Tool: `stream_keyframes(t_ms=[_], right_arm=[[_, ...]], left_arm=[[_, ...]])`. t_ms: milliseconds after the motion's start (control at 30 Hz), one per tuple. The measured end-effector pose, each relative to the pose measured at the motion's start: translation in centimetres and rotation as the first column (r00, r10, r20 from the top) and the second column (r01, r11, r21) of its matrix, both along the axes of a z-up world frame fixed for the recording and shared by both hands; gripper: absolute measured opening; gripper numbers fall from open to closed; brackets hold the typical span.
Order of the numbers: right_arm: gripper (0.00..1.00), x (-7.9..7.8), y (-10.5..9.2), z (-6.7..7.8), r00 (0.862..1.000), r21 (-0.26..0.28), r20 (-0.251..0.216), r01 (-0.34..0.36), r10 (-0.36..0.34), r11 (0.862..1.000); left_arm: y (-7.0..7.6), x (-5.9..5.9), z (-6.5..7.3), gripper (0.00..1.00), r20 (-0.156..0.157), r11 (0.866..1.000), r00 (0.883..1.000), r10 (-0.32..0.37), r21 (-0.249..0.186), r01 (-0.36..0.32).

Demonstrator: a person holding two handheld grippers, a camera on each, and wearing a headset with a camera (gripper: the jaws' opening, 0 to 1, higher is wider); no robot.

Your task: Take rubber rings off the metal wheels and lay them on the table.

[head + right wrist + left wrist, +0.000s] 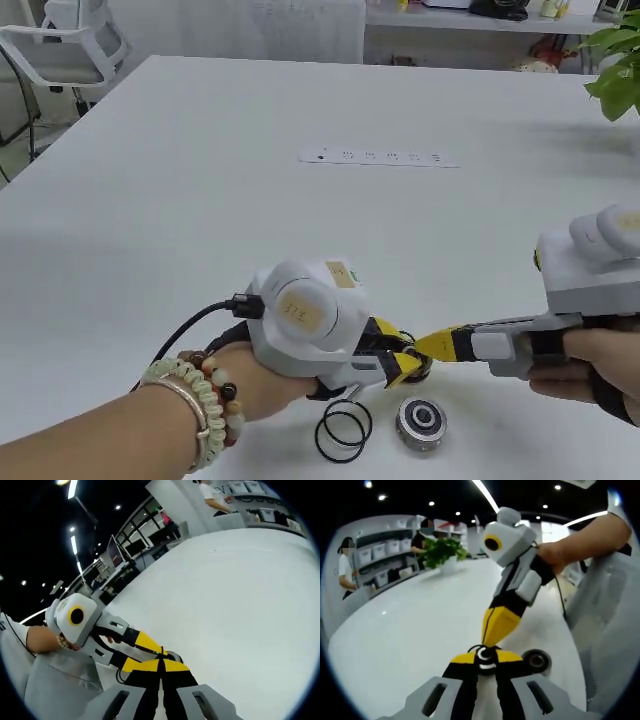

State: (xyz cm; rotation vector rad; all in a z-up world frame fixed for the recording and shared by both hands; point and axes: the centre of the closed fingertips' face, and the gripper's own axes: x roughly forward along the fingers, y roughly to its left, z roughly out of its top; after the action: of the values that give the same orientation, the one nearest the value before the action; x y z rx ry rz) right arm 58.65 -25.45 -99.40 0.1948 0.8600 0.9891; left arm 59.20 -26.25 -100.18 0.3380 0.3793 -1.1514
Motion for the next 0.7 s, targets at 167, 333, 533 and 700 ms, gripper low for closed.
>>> stream_keyframes(t_ms=[167, 333, 533, 700], right_arm=[[0.0, 0.2, -0.5, -0.2, 1.0, -0.012, -0.006, 0.025, -0.025, 1.0], [0.0, 0.3, -0.8, 0.0, 0.999, -0.022, 0.004, 0.032, -0.032, 0.999], [0.0, 0.4, -0.9, 0.4, 0.999, -0.021, 0.018, 0.031, -0.03, 0.999], [0.0, 0.4, -0.8, 0.6, 0.999, -0.014, 0.02, 0.028, -0.028, 1.0]], left_arm=[[0.0, 0.0, 0.0, 0.14, -0.002, 1.0, 1.0, 0.012, -0.001, -0.012], [0.1, 0.0, 0.1, 0.14, -0.014, 1.0, 1.0, -0.006, 0.021, 0.007], [0.9, 0.6, 1.9, 0.18, -0.013, 1.0, 1.0, 0.006, 0.001, -0.006], [1.1, 0.5, 3.1, 0.23, -0.023, 0.999, 1.0, 0.008, -0.032, -0.009]])
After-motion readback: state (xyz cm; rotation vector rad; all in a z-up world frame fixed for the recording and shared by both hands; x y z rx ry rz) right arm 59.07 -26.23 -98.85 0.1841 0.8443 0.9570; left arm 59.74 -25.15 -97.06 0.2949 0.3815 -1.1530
